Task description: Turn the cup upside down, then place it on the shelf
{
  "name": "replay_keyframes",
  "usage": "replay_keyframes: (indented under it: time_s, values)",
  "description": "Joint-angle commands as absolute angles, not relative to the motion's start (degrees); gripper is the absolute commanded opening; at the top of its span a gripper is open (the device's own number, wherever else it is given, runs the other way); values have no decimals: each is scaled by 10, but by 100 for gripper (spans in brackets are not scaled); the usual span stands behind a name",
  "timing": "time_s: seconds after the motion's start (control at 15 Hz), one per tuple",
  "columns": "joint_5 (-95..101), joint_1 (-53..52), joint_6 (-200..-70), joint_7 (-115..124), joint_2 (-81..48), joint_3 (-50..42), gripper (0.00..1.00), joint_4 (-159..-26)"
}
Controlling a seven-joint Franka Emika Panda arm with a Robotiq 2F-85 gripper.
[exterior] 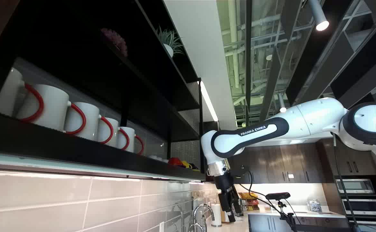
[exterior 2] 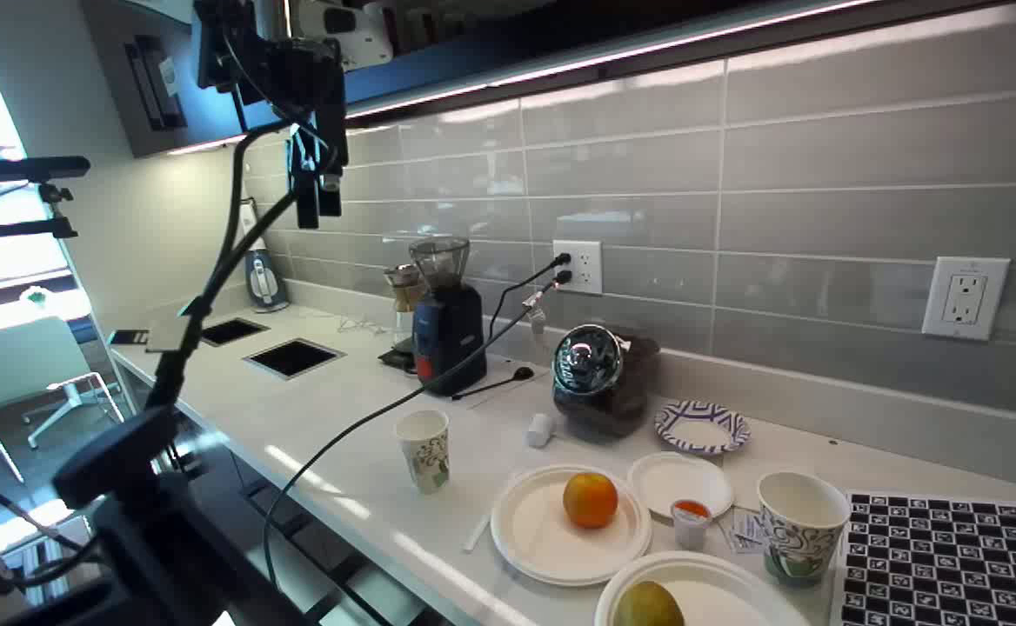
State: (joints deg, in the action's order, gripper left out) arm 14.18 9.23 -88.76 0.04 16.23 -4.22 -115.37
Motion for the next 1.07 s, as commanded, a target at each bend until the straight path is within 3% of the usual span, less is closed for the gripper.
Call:
replay_keyframes:
  time_s: [0.0, 0.53, 1.0]
  values:
    - [144, 83, -886, 2, 162, -50, 100, -1153]
    - [133, 85, -892, 3, 155, -56, 100, -1156]
    - [16, 98, -1100, 6, 118, -117, 100, -1283]
